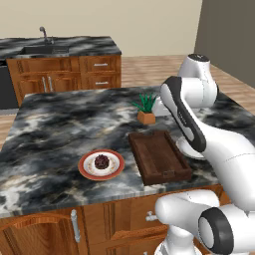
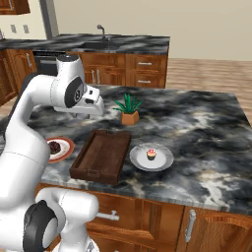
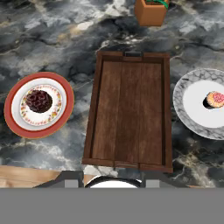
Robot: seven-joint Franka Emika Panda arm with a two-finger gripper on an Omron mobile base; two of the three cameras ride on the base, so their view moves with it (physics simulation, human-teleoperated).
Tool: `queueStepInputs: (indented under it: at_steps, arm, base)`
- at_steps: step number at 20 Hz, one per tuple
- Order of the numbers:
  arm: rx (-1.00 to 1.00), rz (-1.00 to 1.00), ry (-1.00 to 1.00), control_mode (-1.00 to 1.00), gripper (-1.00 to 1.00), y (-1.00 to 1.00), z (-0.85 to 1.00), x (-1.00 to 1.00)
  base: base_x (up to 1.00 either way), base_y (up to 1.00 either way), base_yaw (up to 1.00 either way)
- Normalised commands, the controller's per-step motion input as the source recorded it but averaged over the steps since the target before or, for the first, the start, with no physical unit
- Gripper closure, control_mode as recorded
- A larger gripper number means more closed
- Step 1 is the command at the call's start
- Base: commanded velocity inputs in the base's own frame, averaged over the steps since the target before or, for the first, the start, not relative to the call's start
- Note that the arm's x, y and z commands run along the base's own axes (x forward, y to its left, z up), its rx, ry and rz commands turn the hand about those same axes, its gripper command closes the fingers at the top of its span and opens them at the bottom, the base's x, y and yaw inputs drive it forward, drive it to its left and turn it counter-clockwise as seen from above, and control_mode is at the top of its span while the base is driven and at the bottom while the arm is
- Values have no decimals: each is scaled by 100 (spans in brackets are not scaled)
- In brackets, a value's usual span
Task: Move the dessert items from the plates to the tray.
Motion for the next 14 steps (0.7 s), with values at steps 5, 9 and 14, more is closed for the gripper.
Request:
queueStepInputs:
  at_steps: [5, 9, 14]
  arm:
    - [0, 0, -1, -100, -100, 7, 0, -1]
    - [0, 5, -5, -100, -100, 65, 2, 0]
    - [0, 6, 0, -100, -100, 94, 14, 0]
  base:
    - [0, 0, 0]
    - [0, 0, 0]
    - [0, 0, 0]
